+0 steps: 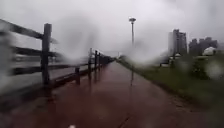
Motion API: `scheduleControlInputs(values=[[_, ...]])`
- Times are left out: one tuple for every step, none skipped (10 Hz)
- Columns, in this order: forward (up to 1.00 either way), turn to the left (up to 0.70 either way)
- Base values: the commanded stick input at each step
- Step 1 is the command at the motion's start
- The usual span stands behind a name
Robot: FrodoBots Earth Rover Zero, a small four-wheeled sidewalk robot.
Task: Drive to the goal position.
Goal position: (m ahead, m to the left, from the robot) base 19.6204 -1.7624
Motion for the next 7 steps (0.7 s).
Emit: scheduleControlInputs(values=[[1.0, 0.0], [1.0, 0.0], [1.0, 0.0], [1.0, 0.0], [1.0, 0.0], [1.0, 0.0], [1.0, 0.0]])
